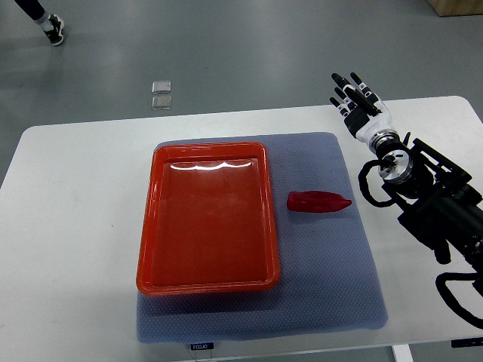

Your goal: Place red pepper on red tray

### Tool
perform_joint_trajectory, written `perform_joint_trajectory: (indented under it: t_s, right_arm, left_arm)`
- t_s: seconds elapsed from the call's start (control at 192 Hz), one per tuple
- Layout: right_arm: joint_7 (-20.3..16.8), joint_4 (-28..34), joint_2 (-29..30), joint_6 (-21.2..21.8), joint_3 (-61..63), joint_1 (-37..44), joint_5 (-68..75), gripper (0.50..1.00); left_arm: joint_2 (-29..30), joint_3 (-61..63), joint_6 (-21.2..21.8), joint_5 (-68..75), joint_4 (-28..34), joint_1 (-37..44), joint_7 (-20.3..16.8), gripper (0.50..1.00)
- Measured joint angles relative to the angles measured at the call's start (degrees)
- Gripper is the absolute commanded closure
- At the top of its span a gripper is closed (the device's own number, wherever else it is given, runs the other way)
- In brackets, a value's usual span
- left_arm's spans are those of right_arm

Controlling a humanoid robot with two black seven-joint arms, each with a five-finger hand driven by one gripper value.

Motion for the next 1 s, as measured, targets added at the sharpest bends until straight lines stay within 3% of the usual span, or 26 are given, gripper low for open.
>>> perform_joint_trajectory:
  t_s: [1.001]
  right_arm:
    - [0.0,0.2,0.0,0.0,0.5,0.1,0.4,0.581]
  left_arm:
    - [0.0,0.1,0.1,0.0,0.0,0.0,0.0,0.500]
